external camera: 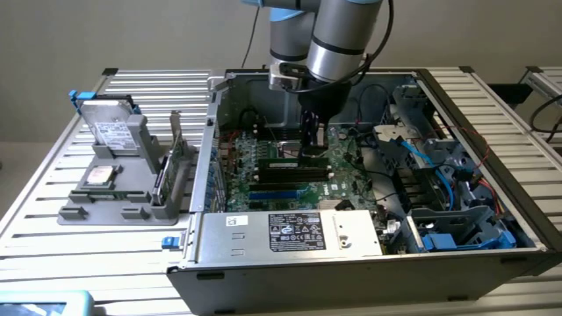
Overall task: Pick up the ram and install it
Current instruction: 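Insert the ram into the slot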
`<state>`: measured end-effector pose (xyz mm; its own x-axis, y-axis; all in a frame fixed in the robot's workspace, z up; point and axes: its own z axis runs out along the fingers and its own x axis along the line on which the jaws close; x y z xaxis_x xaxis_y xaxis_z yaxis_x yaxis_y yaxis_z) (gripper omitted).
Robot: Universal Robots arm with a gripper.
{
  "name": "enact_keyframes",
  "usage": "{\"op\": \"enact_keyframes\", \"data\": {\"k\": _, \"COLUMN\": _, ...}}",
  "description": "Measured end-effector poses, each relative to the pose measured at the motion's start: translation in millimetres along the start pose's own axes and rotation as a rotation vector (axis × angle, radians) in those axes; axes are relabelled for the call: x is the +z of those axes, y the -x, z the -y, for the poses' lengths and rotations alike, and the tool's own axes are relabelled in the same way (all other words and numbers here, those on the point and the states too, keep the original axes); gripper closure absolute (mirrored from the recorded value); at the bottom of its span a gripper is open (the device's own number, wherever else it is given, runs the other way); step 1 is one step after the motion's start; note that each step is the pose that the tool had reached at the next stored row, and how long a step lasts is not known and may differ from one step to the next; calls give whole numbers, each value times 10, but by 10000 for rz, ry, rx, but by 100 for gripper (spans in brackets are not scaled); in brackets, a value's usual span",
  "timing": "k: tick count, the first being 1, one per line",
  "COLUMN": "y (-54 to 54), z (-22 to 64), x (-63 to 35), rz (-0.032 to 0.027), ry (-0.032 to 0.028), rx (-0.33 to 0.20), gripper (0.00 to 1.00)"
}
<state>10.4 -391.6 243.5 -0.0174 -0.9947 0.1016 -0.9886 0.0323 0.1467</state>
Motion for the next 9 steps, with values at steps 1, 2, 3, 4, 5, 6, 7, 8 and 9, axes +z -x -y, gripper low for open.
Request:
{"op": "enact_keyframes", "data": {"k": 1, "y": 9, "z": 0, "x": 0, "rz": -78, "ry": -9, "rx": 13, "gripper": 88}}
{"op": "enact_keyframes", "data": {"k": 2, "y": 10, "z": 0, "x": 1, "rz": -117, "ry": -17, "rx": 20, "gripper": 88}}
{"op": "enact_keyframes", "data": {"k": 3, "y": 10, "z": 1, "x": 2, "rz": -128, "ry": -24, "rx": 20, "gripper": 88}}
{"op": "enact_keyframes", "data": {"k": 4, "y": 9, "z": 1, "x": 2, "rz": -131, "ry": -27, "rx": 21, "gripper": 88}}
{"op": "enact_keyframes", "data": {"k": 5, "y": 10, "z": 2, "x": 6, "rz": -129, "ry": -34, "rx": 21, "gripper": 88}}
{"op": "enact_keyframes", "data": {"k": 6, "y": 10, "z": 2, "x": 8, "rz": -128, "ry": -42, "rx": 20, "gripper": 88}}
{"op": "enact_keyframes", "data": {"k": 7, "y": 9, "z": 3, "x": 10, "rz": -128, "ry": -49, "rx": 18, "gripper": 88}}
{"op": "enact_keyframes", "data": {"k": 8, "y": 7, "z": 3, "x": 12, "rz": -130, "ry": -53, "rx": 16, "gripper": 88}}
{"op": "enact_keyframes", "data": {"k": 9, "y": 6, "z": 3, "x": 15, "rz": -130, "ry": -56, "rx": 14, "gripper": 88}}
